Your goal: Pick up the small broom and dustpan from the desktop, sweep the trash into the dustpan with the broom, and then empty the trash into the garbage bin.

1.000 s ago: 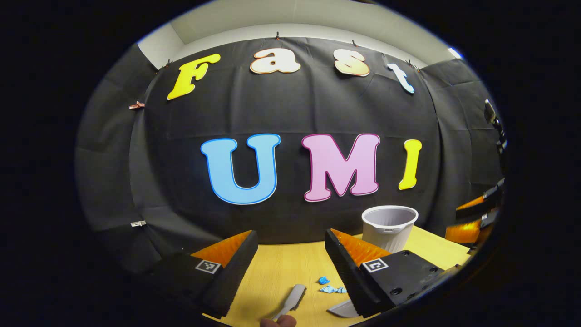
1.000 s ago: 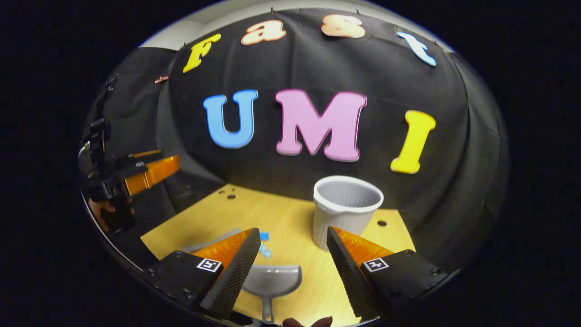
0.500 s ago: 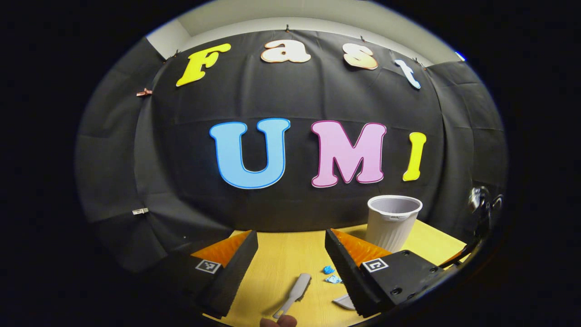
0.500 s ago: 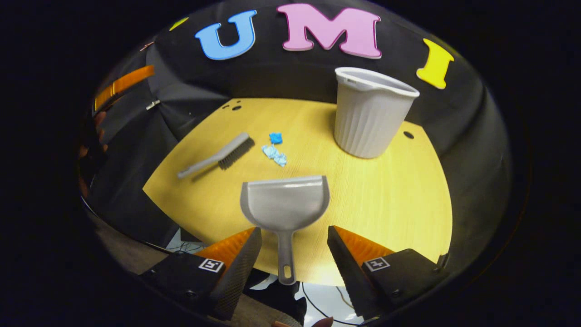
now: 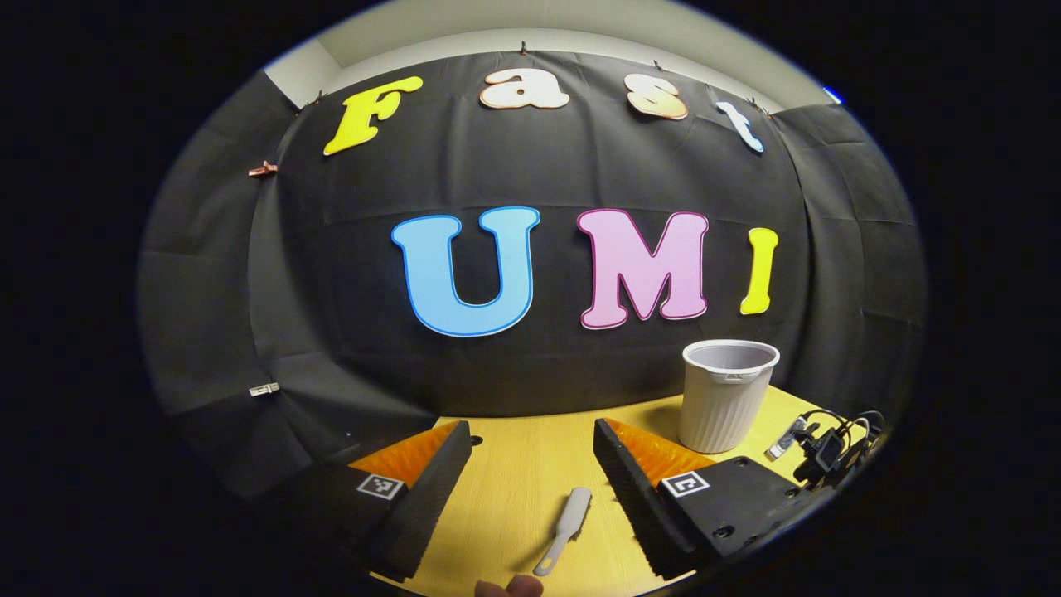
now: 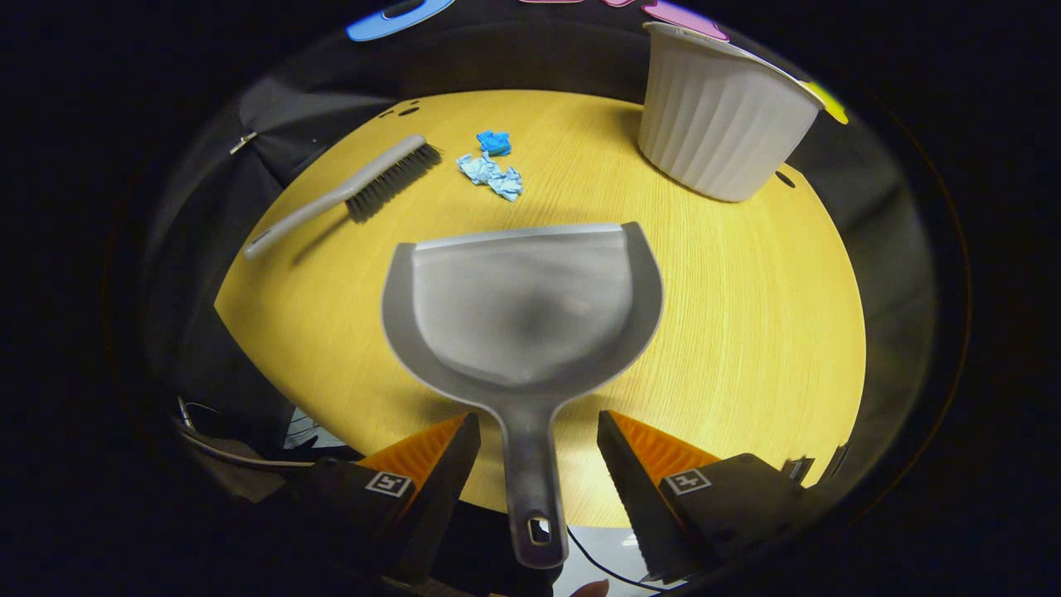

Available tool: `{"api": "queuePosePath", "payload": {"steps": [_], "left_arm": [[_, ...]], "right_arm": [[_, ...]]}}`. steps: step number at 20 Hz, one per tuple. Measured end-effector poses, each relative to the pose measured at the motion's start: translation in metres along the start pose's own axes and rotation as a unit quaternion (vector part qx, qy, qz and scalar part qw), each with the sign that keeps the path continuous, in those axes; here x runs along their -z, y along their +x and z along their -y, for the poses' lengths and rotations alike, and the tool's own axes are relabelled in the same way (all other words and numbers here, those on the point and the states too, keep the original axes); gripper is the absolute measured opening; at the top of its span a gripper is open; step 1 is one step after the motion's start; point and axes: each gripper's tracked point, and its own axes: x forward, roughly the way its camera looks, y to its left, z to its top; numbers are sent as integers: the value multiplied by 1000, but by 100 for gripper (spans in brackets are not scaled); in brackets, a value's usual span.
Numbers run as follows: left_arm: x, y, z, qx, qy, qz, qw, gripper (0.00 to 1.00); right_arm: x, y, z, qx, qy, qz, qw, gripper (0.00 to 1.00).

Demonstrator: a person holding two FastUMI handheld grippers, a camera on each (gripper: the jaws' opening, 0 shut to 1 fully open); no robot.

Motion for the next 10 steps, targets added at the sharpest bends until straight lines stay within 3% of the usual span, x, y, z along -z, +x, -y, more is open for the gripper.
{"api": "queuePosePath", "payload": {"steps": [4, 5, 6, 7, 9, 10], "left_arm": [[10, 0, -10, -2, -5, -8, 1000, 97], [13, 1, -11, -3, -9, -12, 1000, 97], [14, 2, -11, -3, -12, -14, 1000, 97], [16, 3, -11, -2, -13, -17, 1000, 97], [19, 5, -11, 0, -12, -21, 1000, 97], [19, 6, -11, 1, -11, -23, 1000, 97]], "right_arm": [[-3, 16, -4, 2, -1, -14, 1000, 92], [-1, 19, -6, -1, -5, -20, 1000, 84], [-1, 22, -6, 3, -10, -23, 1000, 89], [0, 24, -6, 3, -14, -25, 1000, 75], [1, 28, -9, 1, -18, -29, 999, 61], [3, 30, -9, 3, -22, -34, 999, 60]]}}
